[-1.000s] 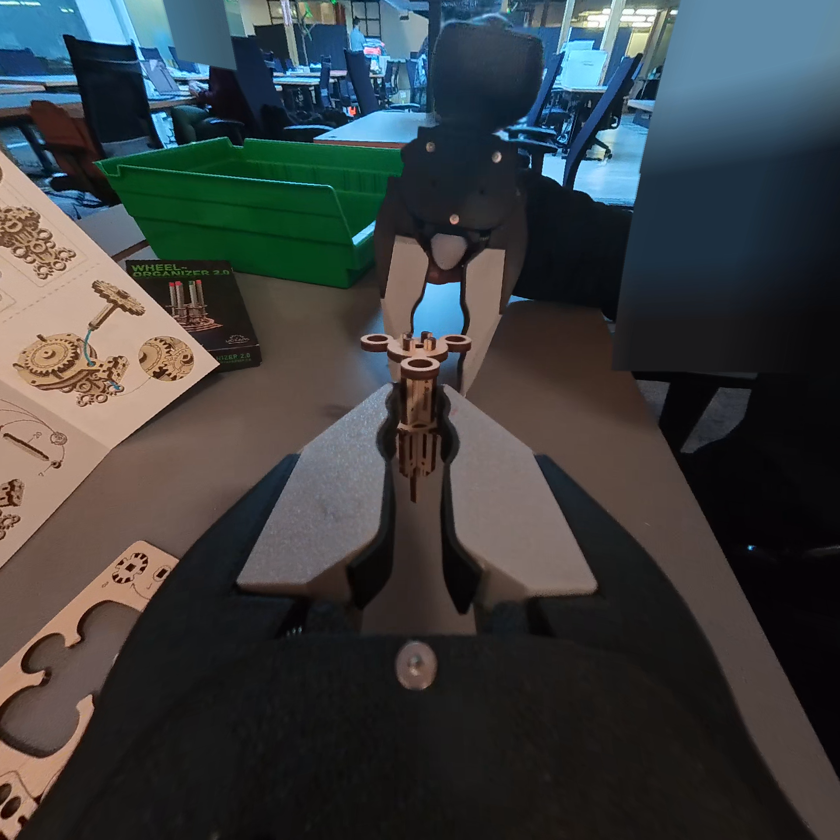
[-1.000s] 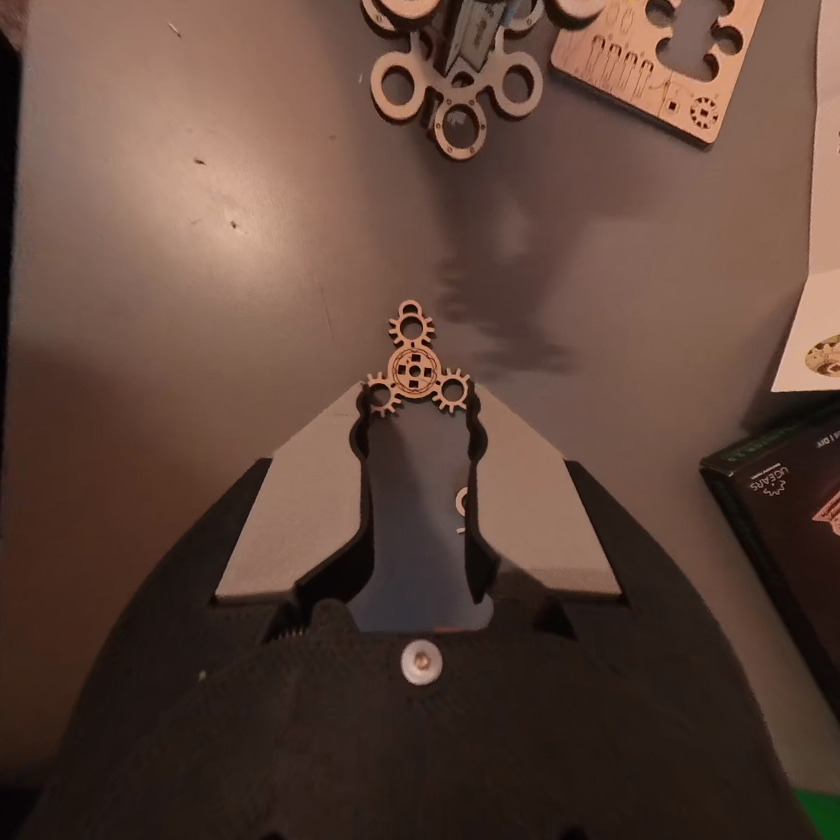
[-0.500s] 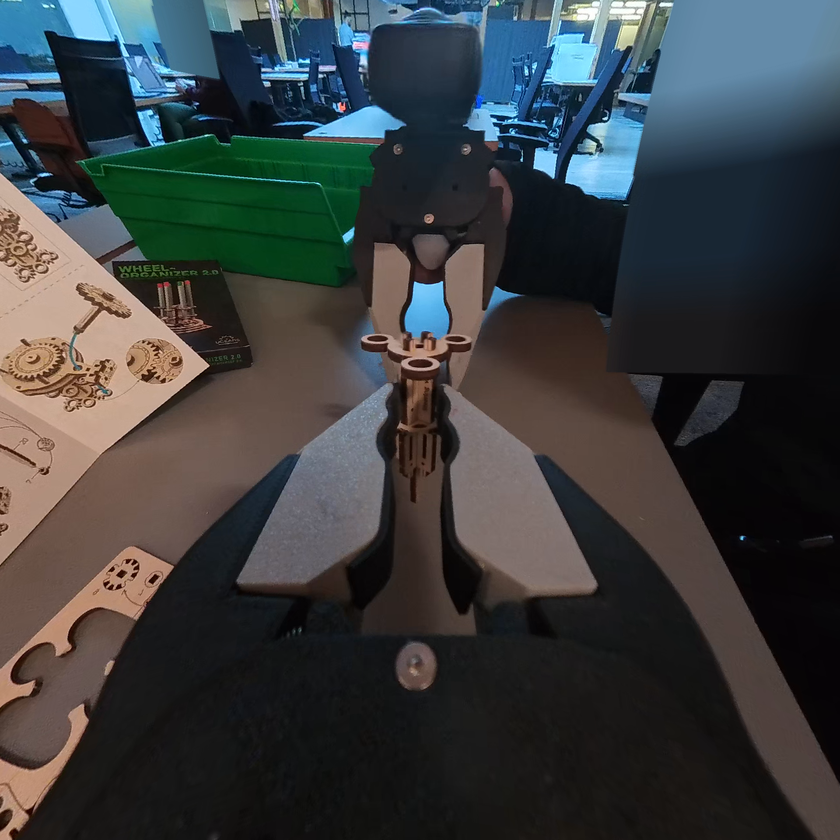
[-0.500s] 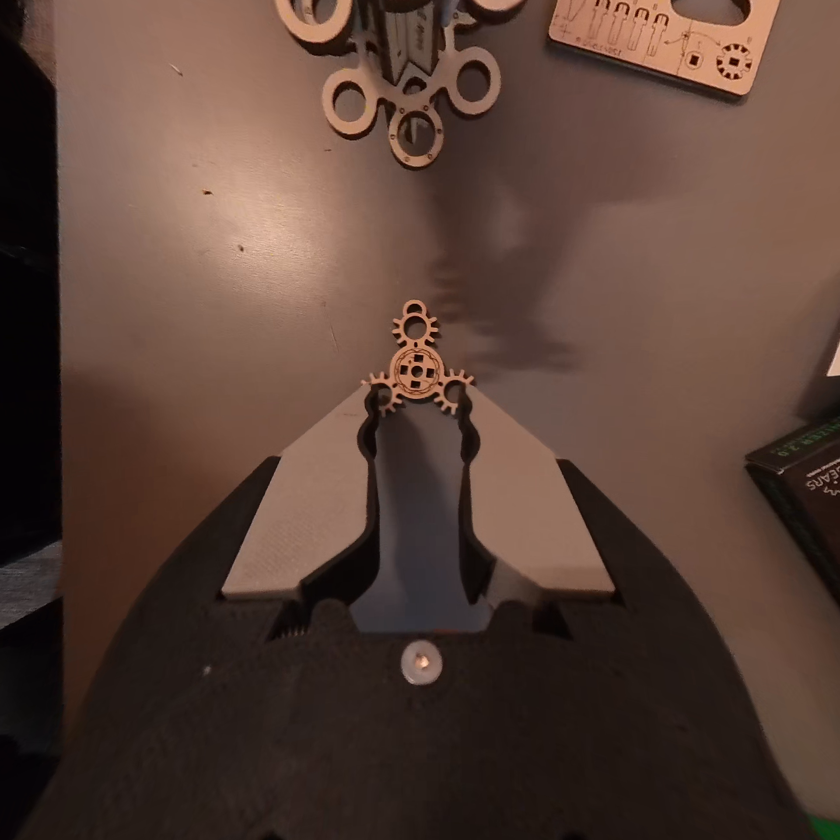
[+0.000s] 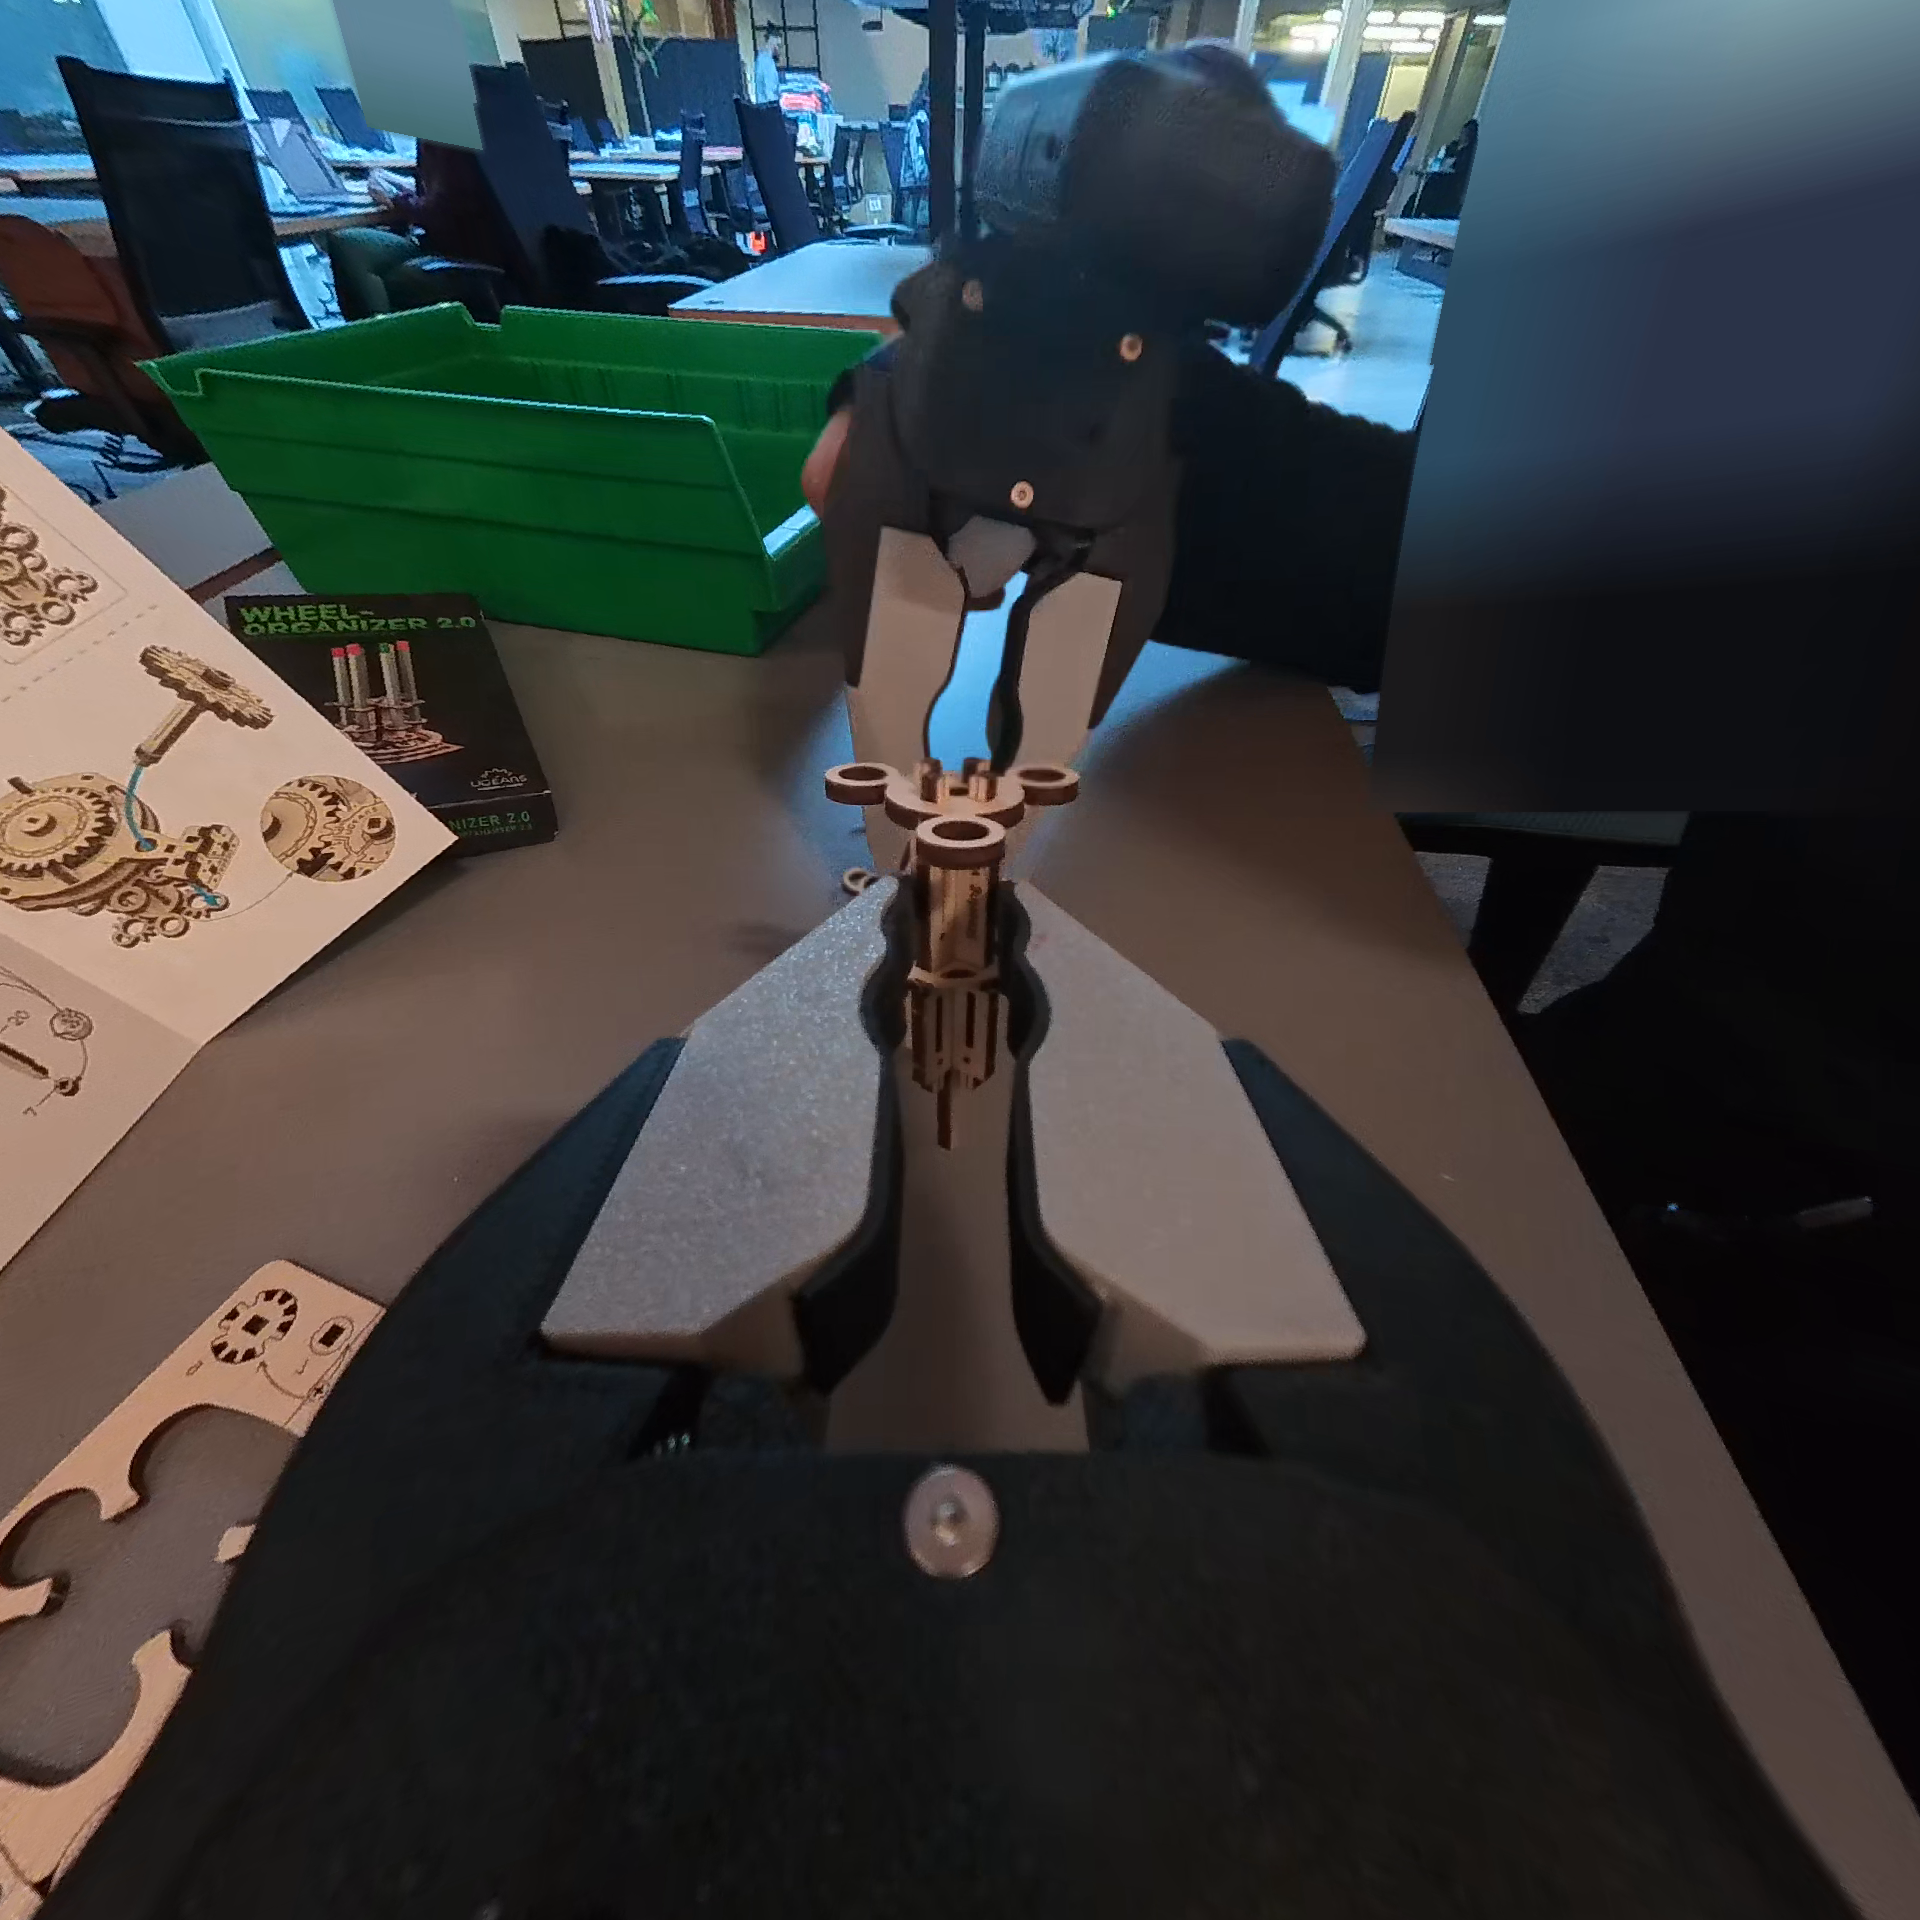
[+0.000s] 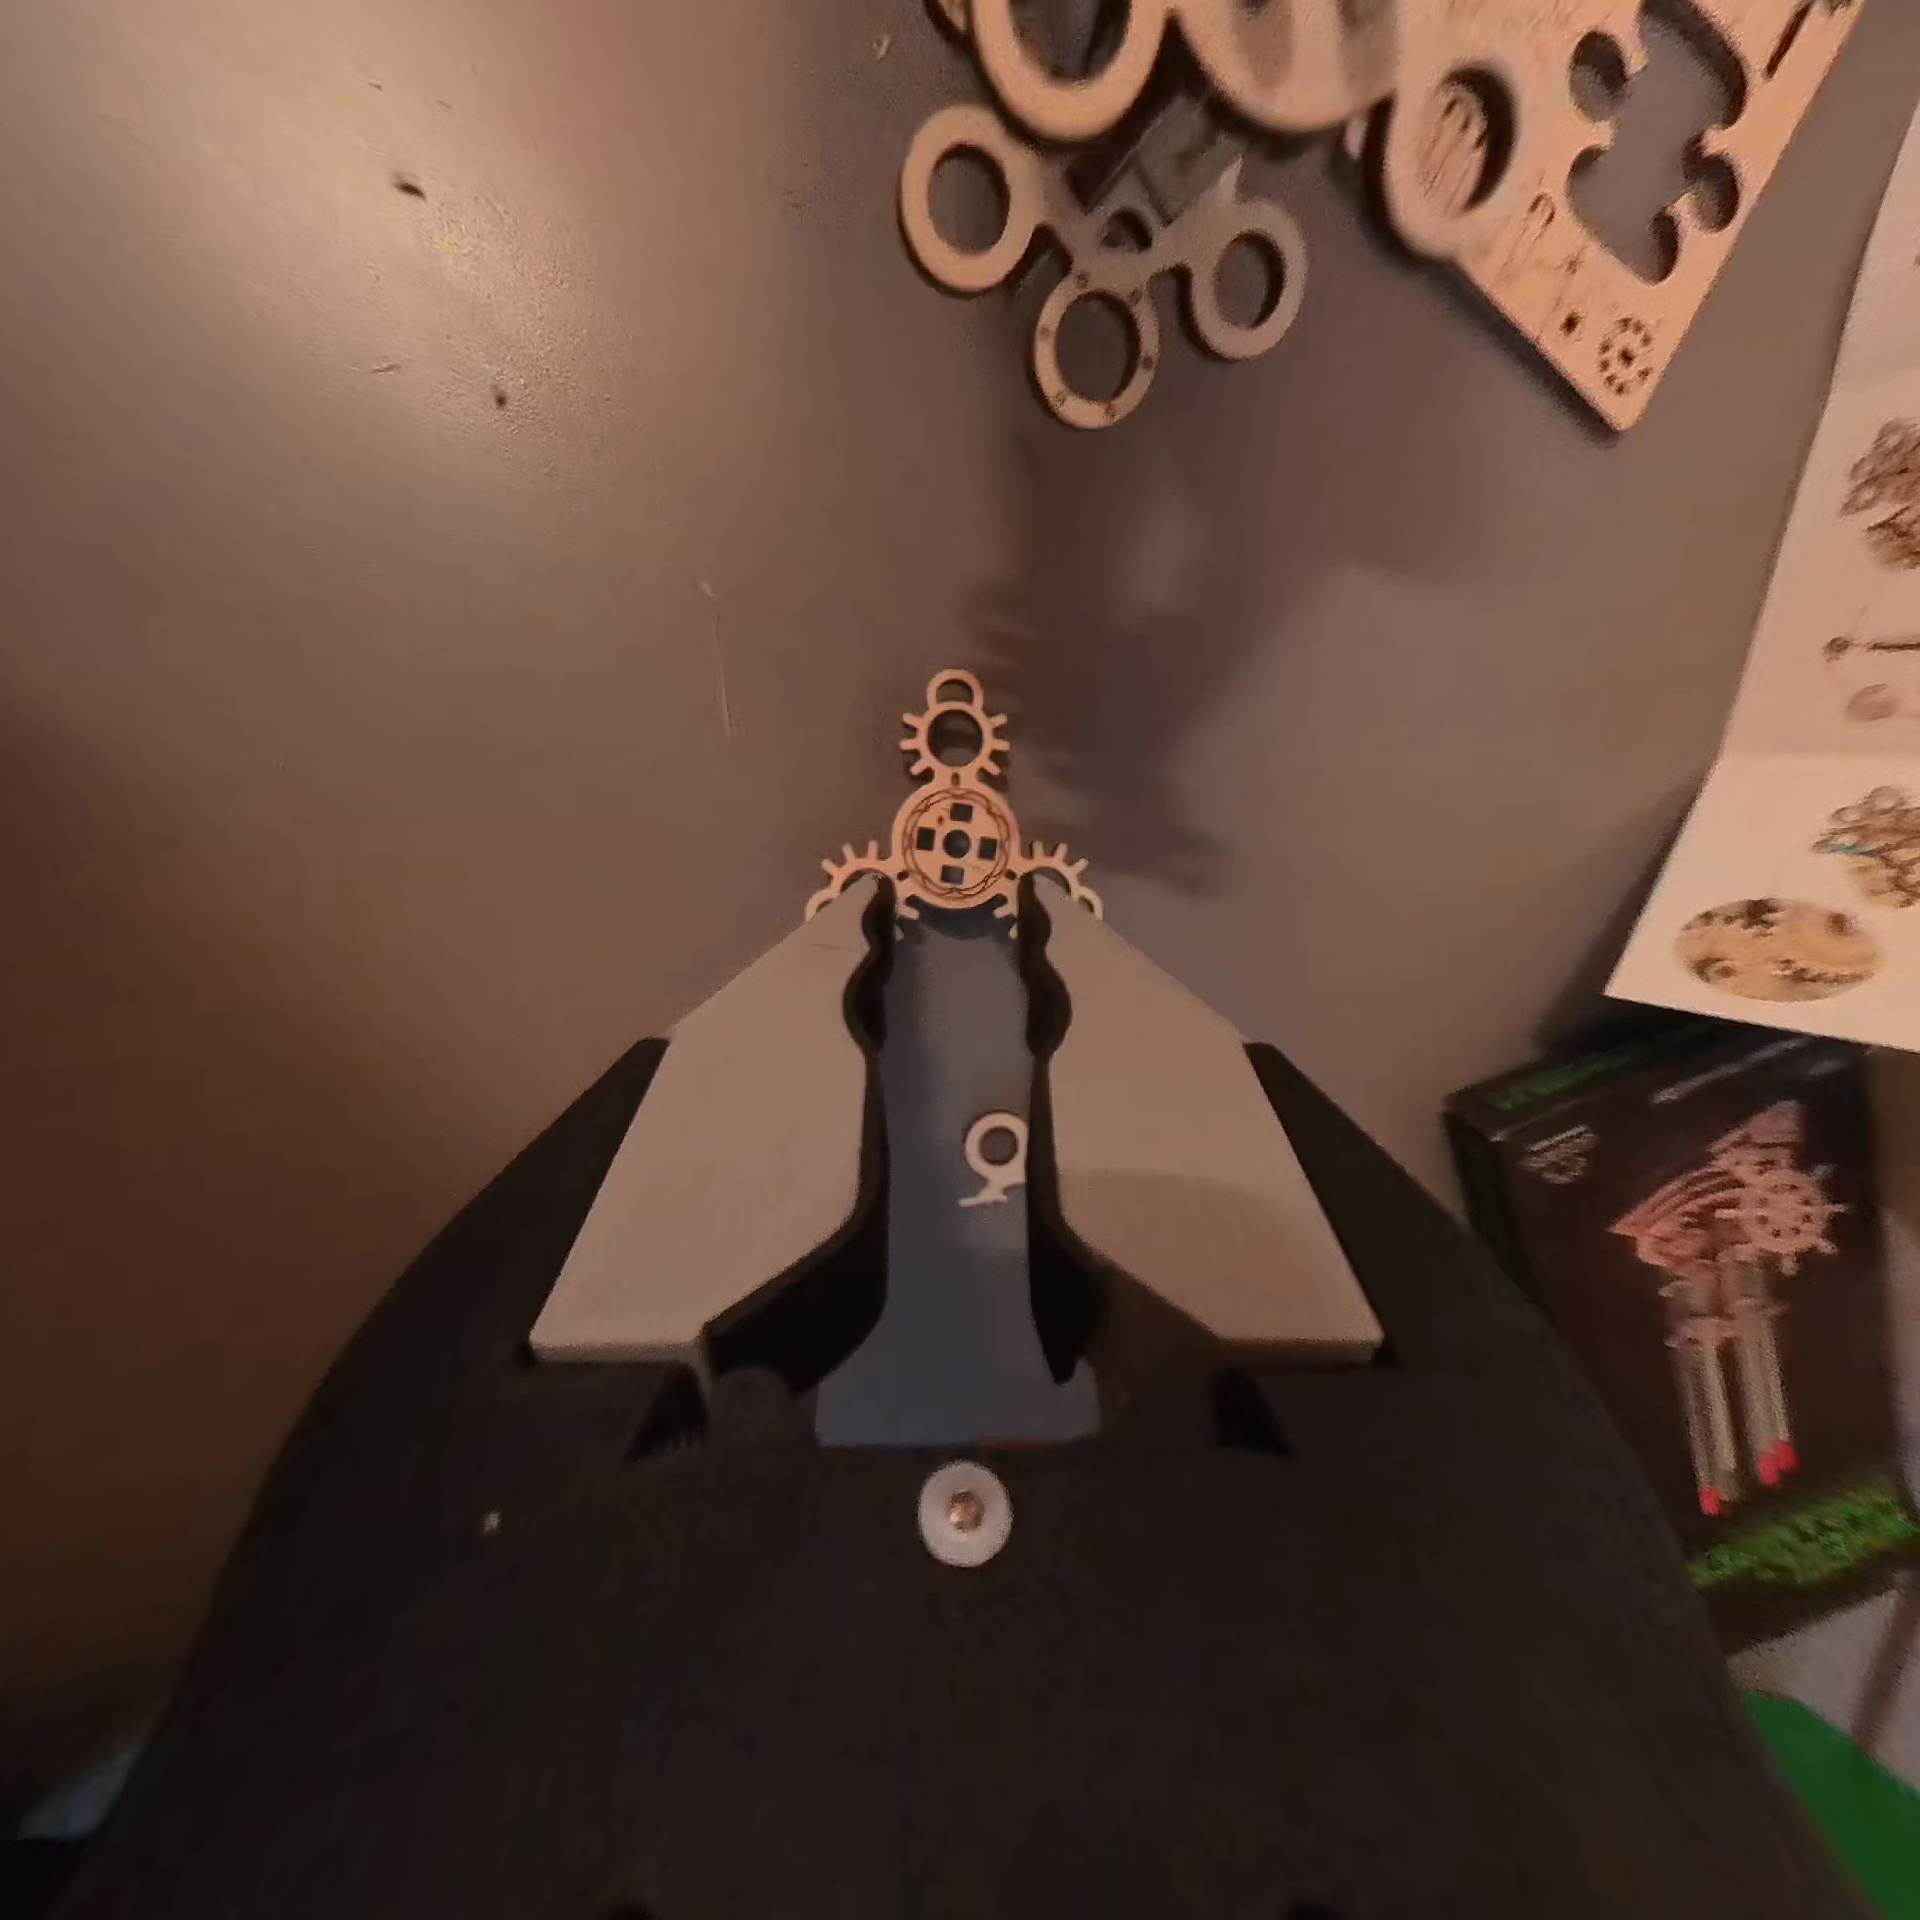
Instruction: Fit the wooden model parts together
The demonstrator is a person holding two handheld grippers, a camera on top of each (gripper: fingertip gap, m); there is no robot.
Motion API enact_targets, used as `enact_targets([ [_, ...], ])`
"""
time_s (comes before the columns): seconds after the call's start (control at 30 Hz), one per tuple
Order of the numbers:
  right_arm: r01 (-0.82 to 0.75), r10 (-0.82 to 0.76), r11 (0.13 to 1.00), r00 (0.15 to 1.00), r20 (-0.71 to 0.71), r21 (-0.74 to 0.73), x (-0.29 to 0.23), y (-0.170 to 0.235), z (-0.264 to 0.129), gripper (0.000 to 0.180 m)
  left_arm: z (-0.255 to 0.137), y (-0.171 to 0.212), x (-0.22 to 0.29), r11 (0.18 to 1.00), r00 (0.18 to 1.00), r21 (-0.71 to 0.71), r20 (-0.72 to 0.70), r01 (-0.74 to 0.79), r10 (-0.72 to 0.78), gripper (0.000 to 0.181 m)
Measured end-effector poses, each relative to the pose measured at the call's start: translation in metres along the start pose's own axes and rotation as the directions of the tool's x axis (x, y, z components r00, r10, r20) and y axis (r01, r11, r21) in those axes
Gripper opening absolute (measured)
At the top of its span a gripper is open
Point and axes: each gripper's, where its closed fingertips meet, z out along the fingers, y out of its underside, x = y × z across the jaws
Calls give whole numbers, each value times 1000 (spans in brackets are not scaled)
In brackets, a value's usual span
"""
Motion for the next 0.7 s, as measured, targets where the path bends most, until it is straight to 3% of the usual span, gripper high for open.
enact_targets([
  [0.27, -48, 48, 998, 999, -24, -31, 2, 2, -13, 27, -1, 0, 0, 1000, 1000, 3, 1, 1, -1, 11],
  [0.37, -214, 212, 976, 976, -47, -47, 5, 6, -11, 26, -1, 0, 0, 1000, 1000, 3, 2, 1, -1, 11],
  [0.5, -478, 478, 878, 878, -28, 31, -3, -4, -8, 28, -1, 0, 0, 1000, 1000, -1, 9, -3, 3, 12],
  [0.7, -636, 641, 767, 766, -56, 80, -14, 1, -4, 44, 0, 0, 1, 1000, 1000, -1, 11, -15, 15, 11],
])
